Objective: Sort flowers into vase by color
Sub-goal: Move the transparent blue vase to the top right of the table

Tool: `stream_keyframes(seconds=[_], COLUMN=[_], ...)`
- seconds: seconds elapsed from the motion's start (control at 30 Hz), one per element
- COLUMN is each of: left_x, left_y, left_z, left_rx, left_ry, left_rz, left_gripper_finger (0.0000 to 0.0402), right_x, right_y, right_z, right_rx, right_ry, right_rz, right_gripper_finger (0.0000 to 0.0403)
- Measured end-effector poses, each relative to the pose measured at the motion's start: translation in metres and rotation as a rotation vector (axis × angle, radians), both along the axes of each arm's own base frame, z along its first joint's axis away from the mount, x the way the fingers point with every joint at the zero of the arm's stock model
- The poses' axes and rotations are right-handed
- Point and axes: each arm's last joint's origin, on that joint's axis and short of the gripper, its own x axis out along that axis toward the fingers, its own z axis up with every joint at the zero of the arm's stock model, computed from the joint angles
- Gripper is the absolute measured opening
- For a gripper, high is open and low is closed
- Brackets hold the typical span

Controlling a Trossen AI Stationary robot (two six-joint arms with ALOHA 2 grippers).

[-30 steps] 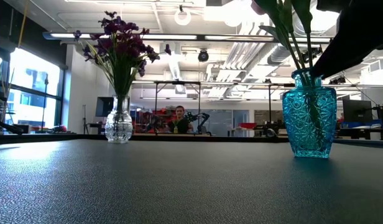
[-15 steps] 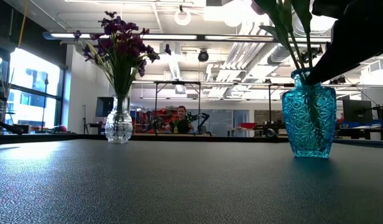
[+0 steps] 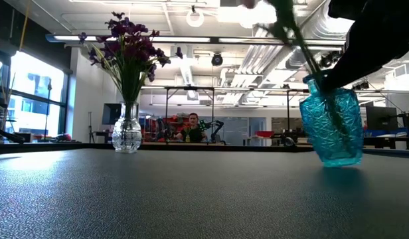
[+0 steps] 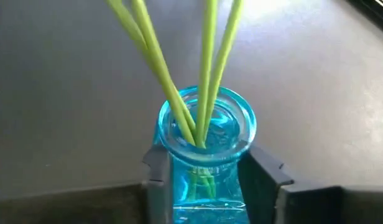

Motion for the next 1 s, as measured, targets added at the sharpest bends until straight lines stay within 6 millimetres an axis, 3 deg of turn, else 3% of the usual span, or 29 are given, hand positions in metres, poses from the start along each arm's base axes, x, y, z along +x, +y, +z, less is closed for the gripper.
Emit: stream_keyframes(seconds=[0.4, 0.6, 0.77, 0.9, 1.0], left_x=[0.0, -0.002, -0.01, -0.029, -0.05], left_y=[0.0, -0.002, -0.005, -0.008, -0.004], left_z=[0.0, -0.001, -0.002, 0.018, 0.036], left_rx=[0.001, 0.002, 0.017, -0.002, 0.001], left_ry=[0.001, 0.007, 0.033, 0.036, 0.04], left_rz=[0.0, -0.005, -0.002, -0.013, 0.032], left_gripper_finger=[0.0156, 0.0156, 0.0156, 0.0156, 0.0156], right_x=[-0.013, -0.017, -0.022, -0.012, 0.005], right_y=[-0.01, -0.006, -0.003, -0.005, -0.009], right_z=[0.023, 0.024, 0.011, 0.013, 0.023], right_rx=[0.044, 0.01, 0.038, 0.062, 0.087], right_ry=[-0.076, -0.128, -0.14, -0.159, -0.181], right_rz=[-0.024, -0.042, -0.051, -0.003, 0.072], right_gripper_finger=[0.0083, 0.0052, 0.0025, 0.004, 0.0083])
